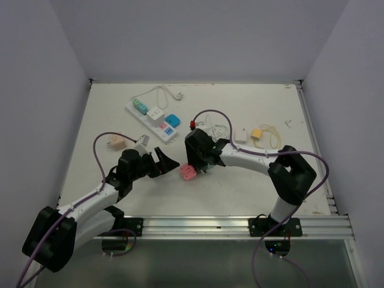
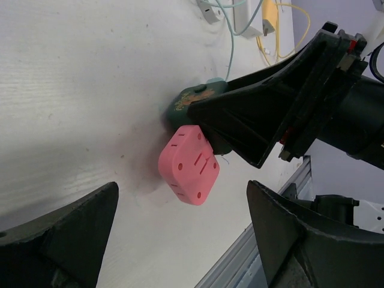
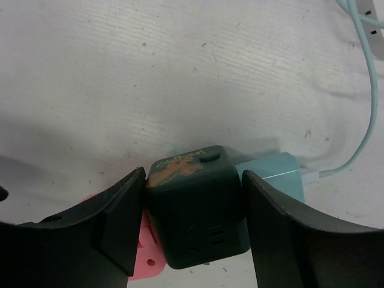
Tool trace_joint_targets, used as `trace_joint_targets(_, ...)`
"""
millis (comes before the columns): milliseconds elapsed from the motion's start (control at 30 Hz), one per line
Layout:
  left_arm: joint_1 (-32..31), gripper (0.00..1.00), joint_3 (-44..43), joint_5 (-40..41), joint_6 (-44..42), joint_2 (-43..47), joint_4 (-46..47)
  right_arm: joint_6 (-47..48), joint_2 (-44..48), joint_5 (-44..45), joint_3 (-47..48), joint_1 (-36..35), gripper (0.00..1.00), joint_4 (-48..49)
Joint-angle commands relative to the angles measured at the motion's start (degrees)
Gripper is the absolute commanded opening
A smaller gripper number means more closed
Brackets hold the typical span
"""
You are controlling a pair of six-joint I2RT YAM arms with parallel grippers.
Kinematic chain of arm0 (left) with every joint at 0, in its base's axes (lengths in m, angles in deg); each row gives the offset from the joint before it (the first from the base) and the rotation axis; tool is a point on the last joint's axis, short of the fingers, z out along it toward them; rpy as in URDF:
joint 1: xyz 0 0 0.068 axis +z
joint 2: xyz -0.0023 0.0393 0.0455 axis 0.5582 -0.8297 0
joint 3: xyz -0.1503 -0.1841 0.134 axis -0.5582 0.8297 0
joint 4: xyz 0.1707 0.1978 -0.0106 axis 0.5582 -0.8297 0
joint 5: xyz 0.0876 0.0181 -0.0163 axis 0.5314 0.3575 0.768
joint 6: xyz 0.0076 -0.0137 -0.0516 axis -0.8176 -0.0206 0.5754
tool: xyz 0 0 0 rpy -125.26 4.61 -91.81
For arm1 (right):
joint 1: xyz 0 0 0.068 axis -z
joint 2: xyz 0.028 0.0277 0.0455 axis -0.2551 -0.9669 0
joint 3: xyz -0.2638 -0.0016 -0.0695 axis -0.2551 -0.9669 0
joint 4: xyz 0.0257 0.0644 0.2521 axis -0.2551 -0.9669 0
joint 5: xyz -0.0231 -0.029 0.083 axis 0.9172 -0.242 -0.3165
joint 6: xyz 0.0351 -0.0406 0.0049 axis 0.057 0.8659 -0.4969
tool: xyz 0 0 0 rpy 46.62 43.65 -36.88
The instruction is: Pull the plug off the socket
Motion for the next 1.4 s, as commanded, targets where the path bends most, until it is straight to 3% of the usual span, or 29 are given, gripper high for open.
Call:
trace_joint_targets(0, -1.8, 0.91, 0.6, 1.2, 3.4, -2.9, 8.6, -6.9, 5.1, 3.4, -1.1, -0.2, 0.0, 3.3)
trace_joint_targets(333, -9.7, 0.77, -1.5, 3.4, 5.1, -12.0, 16.0, -11.7, 8.7, 4.9, -2.8, 0.0, 0.0, 2.9)
trace_joint_targets(733, -12.1, 0.61, -0.5, 5.9, 8.2, -15.7, 25.2, -13.8, 12.5, 1.9, -8.9, 1.3, 0.0, 7.9)
trace_joint_targets(1100, -13.6, 0.57, -0.4, 5.2, 9.4, -20.1, 29.5, -14.7, 13.4, 0.0, -10.8, 1.6, 0.0, 11.2)
trace_joint_targets(1233, -13.6, 0.49, -0.2, 5.3, 9.8, -19.6, 29.4, -14.2, 13.5, 1.0, -11.6, 1.8, 0.0, 11.7)
trace_joint_targets(1367, -13.7, 0.29, 0.1, 5.6, 10.0, -18.4, 28.7, -13.8, 13.2, 2.8, -12.8, 1.8, 0.0, 11.9)
